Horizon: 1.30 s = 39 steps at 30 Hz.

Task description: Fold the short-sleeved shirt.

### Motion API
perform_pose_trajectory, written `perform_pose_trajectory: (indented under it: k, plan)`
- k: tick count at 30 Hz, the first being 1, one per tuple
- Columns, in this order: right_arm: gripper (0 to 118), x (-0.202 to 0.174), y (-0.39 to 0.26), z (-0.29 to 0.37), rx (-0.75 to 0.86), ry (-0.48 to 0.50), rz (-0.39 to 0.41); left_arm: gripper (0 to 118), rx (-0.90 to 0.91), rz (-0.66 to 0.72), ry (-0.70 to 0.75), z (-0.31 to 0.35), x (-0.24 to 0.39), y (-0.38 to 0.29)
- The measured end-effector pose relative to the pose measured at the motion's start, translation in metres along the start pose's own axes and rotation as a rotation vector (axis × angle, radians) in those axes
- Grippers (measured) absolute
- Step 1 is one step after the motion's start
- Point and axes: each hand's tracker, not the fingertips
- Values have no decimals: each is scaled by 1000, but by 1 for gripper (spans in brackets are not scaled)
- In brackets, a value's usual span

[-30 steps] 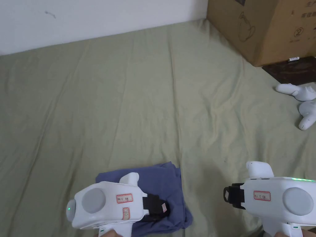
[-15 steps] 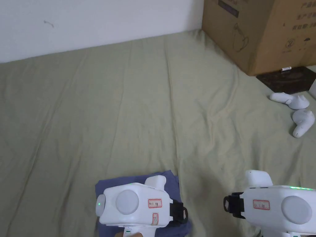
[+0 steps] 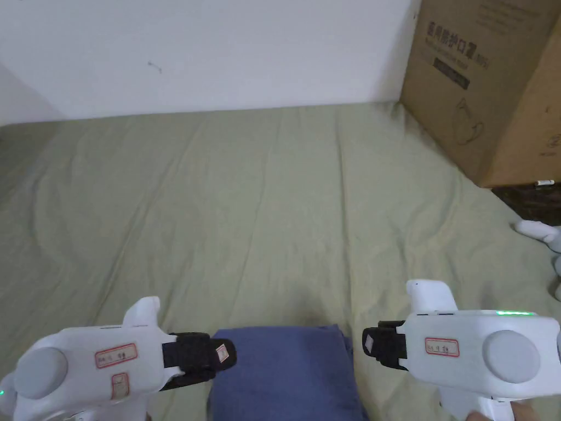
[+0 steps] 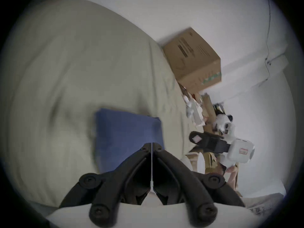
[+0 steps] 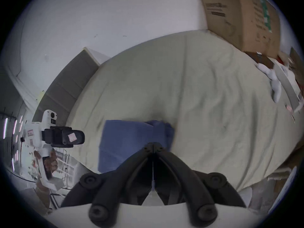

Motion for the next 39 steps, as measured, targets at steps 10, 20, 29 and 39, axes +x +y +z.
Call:
perform_pose_trajectory:
  k: [10, 20, 29, 39]
  plan:
    - [1, -40, -25, -104, -242, 3, 98, 1, -8, 129, 31, 19, -73, -39]
    - [1, -34, -25, -110, -249, 14, 50, 106, -47, 150, -53, -23, -89, -36]
    - [1, -29, -28, -108, -240, 25, 7, 106, -115, 250, -217, -85, -100, -15]
    - [1, -31, -27, -105, -240, 11, -6, 29, -160, 284, -294, -108, -104, -17]
